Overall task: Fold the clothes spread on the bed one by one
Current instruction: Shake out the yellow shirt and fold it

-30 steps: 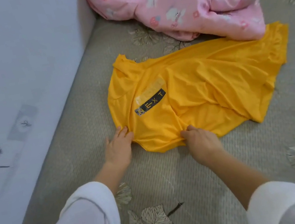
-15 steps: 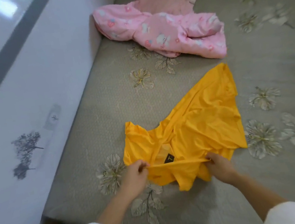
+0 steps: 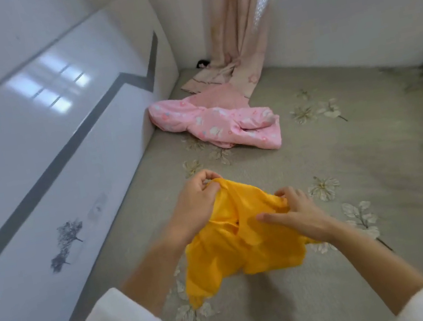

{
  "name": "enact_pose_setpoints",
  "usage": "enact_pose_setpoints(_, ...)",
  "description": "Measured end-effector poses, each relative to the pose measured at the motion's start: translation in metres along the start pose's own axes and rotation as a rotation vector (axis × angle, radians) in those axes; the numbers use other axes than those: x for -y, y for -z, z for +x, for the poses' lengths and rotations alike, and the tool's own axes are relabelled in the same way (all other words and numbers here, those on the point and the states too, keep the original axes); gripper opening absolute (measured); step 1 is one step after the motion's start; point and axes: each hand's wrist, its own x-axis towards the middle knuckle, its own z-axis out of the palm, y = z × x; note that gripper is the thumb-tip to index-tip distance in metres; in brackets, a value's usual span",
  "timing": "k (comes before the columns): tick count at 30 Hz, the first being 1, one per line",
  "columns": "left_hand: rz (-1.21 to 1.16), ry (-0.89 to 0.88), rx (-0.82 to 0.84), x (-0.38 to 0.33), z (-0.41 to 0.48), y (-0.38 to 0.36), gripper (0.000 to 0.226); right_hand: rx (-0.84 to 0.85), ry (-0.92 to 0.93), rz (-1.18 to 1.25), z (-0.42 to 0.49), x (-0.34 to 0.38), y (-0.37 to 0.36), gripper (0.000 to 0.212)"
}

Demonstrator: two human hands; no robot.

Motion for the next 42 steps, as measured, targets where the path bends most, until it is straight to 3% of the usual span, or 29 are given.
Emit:
enact_pose_setpoints(4,-0.039,-0.066,0.056,-0.040,-0.007,-0.022,0.017,-0.162,0.164,0.167,-0.016,0.019,-0.021,0.063)
enact_pose_setpoints(7,-0.022,-0.111,0.096,-0.053,-0.010,-0.032,0.018,-0.346,0.243,0.126,-0.017,0.027,-0.035,0.008)
enact_pose_setpoints(9,0.016,-0.134,0.070,-0.059,-0.008,-0.028,0.019,-0.377,0.174,0.091,-0.016,0.023,-0.032,0.018)
enact_pose_setpoints(13,0.217,-0.181,-0.112,-0.071,0.003,0.003,0.017,-0.324,-0.018,-0.117,-0.014,-0.001,0.003,0.017)
enact_pose_setpoints(16,0.400,-0.206,-0.023,-0.070,0.010,0.027,0.025,-0.361,-0.076,-0.152,-0.018,-0.009,0.040,0.021)
enact_pose_setpoints(18,0.484,-0.214,0.038,-0.066,0.013,0.035,0.031,-0.413,-0.072,-0.016,-0.020,-0.008,0.063,0.021)
enact_pose_setpoints(21,0.547,-0.215,-0.036,-0.060,0.022,0.045,0.031,-0.461,-0.026,0.301,-0.027,0.001,0.087,0.022)
enact_pose_setpoints(24,0.559,-0.202,-0.105,-0.056,0.036,0.054,0.028,-0.458,0.021,0.387,-0.035,0.010,0.102,0.023)
enact_pose_setpoints(28,0.497,-0.191,-0.156,-0.059,0.052,0.061,0.019,-0.407,0.169,0.316,-0.048,0.021,0.121,0.026)
enact_pose_setpoints(32,0.183,-0.125,-0.165,-0.068,0.057,0.061,0.023,-0.380,0.316,-0.009,-0.069,0.037,0.147,0.062)
enact_pose_setpoints(36,-0.015,-0.145,-0.227,-0.079,0.058,0.060,0.027,-0.429,0.321,-0.372,-0.079,0.048,0.163,0.036)
enact_pose_setpoints(39,0.081,-0.180,-0.136,-0.082,0.057,0.068,0.024,-0.318,0.394,-0.147,-0.089,0.051,0.185,0.024)
enact_pose_setpoints(42,0.121,-0.128,0.149,-0.093,0.054,0.077,0.022,-0.311,0.463,0.239,-0.107,0.049,0.211,0.025)
